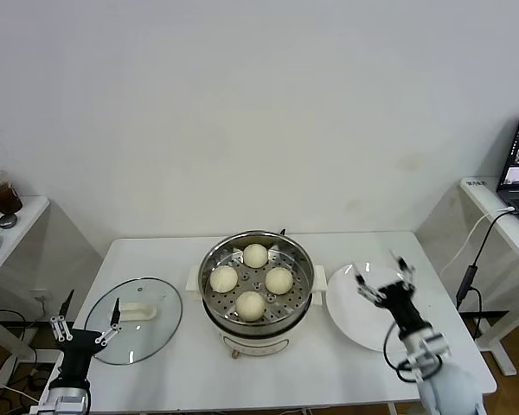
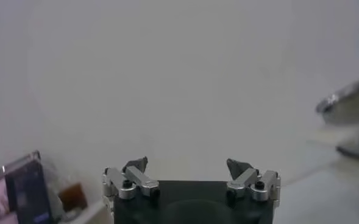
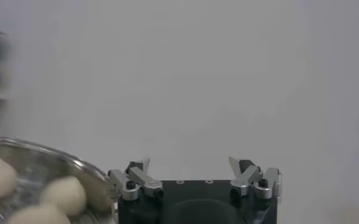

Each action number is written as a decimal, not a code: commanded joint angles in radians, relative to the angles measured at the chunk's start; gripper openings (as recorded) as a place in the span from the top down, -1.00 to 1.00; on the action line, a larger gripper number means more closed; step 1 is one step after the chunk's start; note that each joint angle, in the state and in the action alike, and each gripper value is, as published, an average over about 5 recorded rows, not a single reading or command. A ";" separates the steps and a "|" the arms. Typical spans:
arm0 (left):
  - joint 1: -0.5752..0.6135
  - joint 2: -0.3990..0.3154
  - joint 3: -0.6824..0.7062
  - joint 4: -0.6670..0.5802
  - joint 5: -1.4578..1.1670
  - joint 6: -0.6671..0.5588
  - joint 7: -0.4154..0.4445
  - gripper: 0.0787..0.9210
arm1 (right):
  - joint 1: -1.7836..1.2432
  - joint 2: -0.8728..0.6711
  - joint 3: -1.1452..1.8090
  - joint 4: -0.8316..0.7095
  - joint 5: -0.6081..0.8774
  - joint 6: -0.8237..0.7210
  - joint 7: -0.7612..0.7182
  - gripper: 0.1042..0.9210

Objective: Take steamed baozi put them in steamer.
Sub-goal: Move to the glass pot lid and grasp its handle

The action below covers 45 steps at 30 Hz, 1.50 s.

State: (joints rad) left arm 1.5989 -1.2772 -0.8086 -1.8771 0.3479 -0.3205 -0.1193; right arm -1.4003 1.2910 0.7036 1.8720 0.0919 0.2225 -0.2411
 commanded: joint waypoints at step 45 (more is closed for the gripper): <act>-0.448 0.223 0.185 0.621 1.006 0.006 -0.070 -0.77 | -0.323 0.244 0.215 0.075 -0.007 0.022 0.011 -0.76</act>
State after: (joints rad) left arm 1.2082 -1.0543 -0.6329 -1.3206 1.3357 -0.3161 -0.1888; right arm -1.7168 1.5300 0.9180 1.9461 0.0895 0.2431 -0.2291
